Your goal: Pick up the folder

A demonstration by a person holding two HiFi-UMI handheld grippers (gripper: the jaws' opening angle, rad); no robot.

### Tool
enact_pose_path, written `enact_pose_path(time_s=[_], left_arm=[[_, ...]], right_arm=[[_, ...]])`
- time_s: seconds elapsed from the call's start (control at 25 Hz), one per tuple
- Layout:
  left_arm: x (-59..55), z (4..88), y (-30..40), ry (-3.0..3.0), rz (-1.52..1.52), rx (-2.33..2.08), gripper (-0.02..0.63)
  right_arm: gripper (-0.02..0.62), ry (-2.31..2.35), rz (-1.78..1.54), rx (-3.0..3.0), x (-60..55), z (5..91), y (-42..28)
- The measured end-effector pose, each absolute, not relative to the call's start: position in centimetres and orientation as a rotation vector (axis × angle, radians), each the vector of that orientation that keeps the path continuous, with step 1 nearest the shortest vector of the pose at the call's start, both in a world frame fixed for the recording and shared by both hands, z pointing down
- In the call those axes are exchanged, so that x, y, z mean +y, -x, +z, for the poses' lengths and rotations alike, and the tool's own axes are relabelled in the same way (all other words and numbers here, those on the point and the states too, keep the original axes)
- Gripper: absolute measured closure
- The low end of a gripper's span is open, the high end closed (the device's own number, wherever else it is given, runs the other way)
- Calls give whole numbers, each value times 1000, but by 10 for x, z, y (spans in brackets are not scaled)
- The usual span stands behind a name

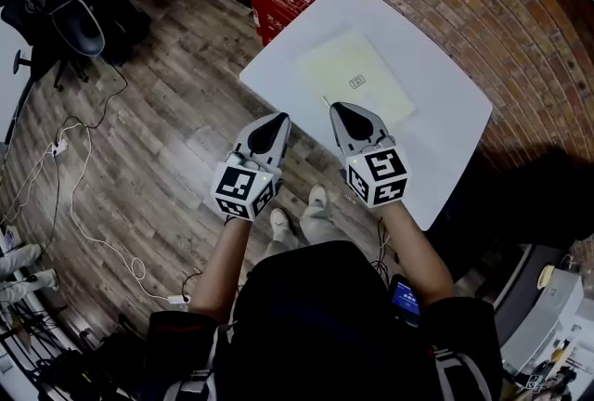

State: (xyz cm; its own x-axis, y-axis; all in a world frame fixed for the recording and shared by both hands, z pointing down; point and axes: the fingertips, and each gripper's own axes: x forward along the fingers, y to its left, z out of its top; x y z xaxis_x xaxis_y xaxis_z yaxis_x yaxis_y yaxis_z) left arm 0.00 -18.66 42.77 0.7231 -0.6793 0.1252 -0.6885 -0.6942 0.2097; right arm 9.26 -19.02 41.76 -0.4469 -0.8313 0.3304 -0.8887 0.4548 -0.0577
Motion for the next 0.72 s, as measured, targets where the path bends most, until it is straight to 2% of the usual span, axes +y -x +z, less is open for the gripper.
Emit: enact_pose_path(time_s=[0.72], left_arm=[[-177,500,-34,-2638,-5,-985,586]], right_arm=[[566,-1356,412,-2366,-202,487,-109]])
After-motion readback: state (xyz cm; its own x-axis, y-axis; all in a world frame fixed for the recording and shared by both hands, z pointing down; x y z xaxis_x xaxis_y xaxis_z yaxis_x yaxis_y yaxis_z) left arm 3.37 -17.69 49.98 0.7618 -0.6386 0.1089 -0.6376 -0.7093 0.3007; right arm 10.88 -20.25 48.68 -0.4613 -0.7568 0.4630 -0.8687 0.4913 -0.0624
